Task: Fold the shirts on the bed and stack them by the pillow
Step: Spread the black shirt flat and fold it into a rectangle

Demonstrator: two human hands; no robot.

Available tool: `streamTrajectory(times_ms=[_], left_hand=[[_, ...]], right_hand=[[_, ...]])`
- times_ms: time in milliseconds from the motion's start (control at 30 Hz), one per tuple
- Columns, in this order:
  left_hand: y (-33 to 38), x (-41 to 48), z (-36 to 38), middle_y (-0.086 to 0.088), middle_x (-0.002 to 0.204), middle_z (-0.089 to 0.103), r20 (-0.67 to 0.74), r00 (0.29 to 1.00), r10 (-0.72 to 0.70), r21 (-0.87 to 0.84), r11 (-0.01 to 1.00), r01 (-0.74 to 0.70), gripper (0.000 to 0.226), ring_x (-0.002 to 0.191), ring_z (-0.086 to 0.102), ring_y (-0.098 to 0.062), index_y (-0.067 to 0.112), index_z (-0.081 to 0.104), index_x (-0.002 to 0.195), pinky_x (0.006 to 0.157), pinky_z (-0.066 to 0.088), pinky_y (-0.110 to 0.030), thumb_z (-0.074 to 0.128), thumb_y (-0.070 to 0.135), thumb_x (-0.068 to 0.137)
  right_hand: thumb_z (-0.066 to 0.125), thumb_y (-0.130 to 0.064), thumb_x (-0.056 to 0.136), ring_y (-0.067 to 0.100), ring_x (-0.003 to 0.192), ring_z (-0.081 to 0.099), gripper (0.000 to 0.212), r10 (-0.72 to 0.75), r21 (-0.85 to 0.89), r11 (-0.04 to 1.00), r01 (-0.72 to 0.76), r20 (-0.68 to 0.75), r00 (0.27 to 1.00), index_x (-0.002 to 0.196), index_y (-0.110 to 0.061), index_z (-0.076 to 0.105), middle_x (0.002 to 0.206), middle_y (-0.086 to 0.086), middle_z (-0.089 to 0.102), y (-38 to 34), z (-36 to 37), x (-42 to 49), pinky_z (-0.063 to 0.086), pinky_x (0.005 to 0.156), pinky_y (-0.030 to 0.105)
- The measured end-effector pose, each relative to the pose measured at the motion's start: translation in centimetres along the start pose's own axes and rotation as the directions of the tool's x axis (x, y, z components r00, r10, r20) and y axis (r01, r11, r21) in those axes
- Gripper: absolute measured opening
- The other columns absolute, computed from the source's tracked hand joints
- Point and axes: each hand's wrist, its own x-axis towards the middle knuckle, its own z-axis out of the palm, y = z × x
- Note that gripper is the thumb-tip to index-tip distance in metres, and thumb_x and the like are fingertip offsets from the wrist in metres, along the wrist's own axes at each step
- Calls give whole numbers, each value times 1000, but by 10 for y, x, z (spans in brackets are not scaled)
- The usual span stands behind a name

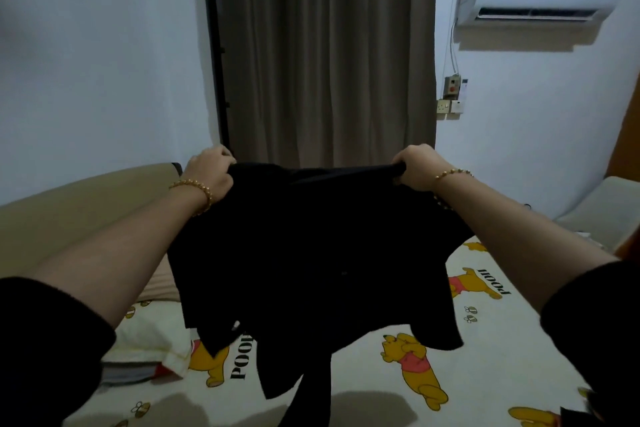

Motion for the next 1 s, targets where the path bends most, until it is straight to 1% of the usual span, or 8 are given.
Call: streamTrajectory(times_ms=[67,167,367,600,667,800,900,1000], left_hand=[[14,-2,-3,-9,120,60,36,997,-64,-269,960,72,42,110,53,-28,4,64,114,98,40,-31,40,-7,82],[37,-7,-11,-6,70,58,194,959,-206,-513,812,278,31,64,52,-20,6,61,76,57,39,-24,35,-8,87],[54,-19,-8,-9,68,48,430,874,-227,-545,706,452,31,58,44,-19,10,47,68,52,30,-26,34,8,96],[53,-36,-4,0,42,44,651,736,-185,-671,315,672,36,30,42,-10,11,43,62,34,30,-14,29,13,95],[53,-38,-5,-4,54,45,673,719,-172,-643,344,684,33,41,44,-13,10,45,65,40,34,-19,30,12,95],[56,-44,-9,-8,66,46,712,687,-144,-467,633,617,27,55,44,-18,6,48,72,50,34,-25,35,2,96],[53,-50,-7,-5,55,47,794,604,-67,-465,574,675,28,41,46,-14,9,47,68,39,36,-21,38,6,94],[50,-54,-3,-2,51,43,784,621,-20,-559,413,719,26,36,42,-11,12,42,62,37,32,-17,44,18,87]], right_hand=[[51,-7,91,27,101,59,26,8,32,999,-7,-41,999,110,-13,68,103,10,62,0,5,0,44,82,27],[40,-4,94,24,99,56,37,36,154,988,-31,-31,999,123,-10,61,113,11,59,0,12,-3,42,81,25],[36,-5,93,10,69,49,38,151,395,910,-128,-27,988,124,-2,56,102,10,56,7,25,4,37,58,20],[36,-13,95,18,81,56,32,187,507,844,-173,25,982,118,-6,57,102,10,59,5,33,5,44,67,26],[36,-21,96,18,86,57,34,168,536,828,-165,44,985,119,-6,56,101,7,58,2,34,5,46,73,28],[45,-30,92,15,84,58,28,112,583,799,-150,100,989,113,-12,53,94,3,58,1,31,2,47,71,26],[53,-27,89,14,78,58,20,28,549,831,-93,125,992,106,-17,51,91,3,57,2,25,-4,45,64,21],[60,-30,86,17,86,60,25,-43,510,859,-37,144,989,105,-20,48,94,2,57,1,21,-7,45,65,22]])
